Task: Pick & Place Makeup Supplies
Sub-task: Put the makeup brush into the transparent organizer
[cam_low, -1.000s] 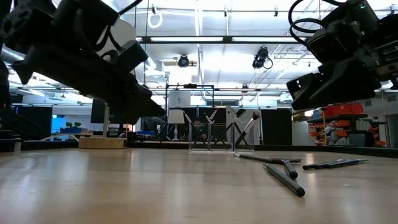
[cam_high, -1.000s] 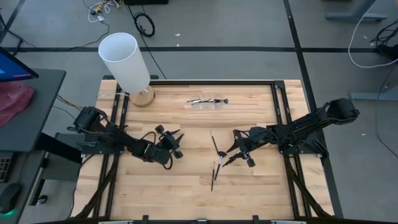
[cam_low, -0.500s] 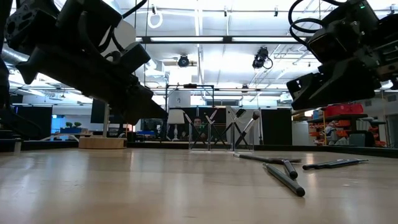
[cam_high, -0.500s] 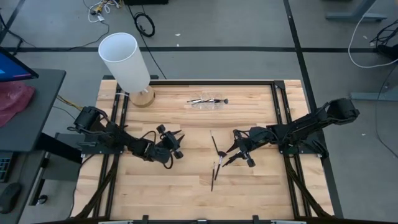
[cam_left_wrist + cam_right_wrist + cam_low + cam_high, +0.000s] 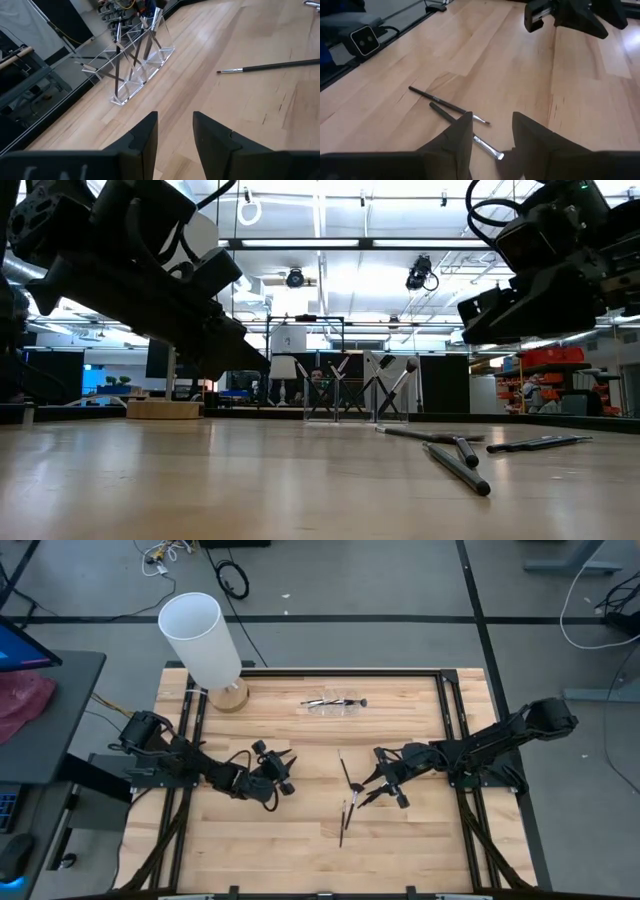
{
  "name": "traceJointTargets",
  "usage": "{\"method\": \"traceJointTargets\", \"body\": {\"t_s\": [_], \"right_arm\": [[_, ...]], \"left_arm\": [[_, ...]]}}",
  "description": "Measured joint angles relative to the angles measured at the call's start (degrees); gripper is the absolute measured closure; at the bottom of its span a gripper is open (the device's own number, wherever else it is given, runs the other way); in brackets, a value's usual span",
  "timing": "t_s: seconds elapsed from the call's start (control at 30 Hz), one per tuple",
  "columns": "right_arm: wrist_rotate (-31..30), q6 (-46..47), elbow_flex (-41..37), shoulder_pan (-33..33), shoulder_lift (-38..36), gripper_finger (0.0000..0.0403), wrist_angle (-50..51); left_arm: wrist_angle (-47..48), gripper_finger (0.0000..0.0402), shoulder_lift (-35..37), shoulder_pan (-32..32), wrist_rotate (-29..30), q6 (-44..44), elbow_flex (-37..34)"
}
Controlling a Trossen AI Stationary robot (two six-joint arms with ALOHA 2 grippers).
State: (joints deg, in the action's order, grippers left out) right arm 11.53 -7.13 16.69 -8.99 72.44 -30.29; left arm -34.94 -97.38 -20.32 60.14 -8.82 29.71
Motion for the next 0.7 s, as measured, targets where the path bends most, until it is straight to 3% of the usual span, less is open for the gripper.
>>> {"method": "traceJointTargets", "body": {"t_s": [0.3, 0.53, 0.7], "right_arm": [[4.5, 0.6, 0.0, 0.0, 0.1, 0.0262, 4.8], [4.5, 0.2, 0.0, 0.0, 0.1, 0.0262, 12.4], [4.4, -1.6, 0.0, 0.0, 0.1, 0.0262, 12.3]], "left_arm": [[-0.4, 0.0275, 0.0, 0.2, 0.0, 0.0, 0.0], [-1.9, 0.0275, 0.0, 0.9, -3.4, -5.1, 0.0], [-2.4, 0.0275, 0.0, 1.6, -3.4, -5.5, 0.1]]}}
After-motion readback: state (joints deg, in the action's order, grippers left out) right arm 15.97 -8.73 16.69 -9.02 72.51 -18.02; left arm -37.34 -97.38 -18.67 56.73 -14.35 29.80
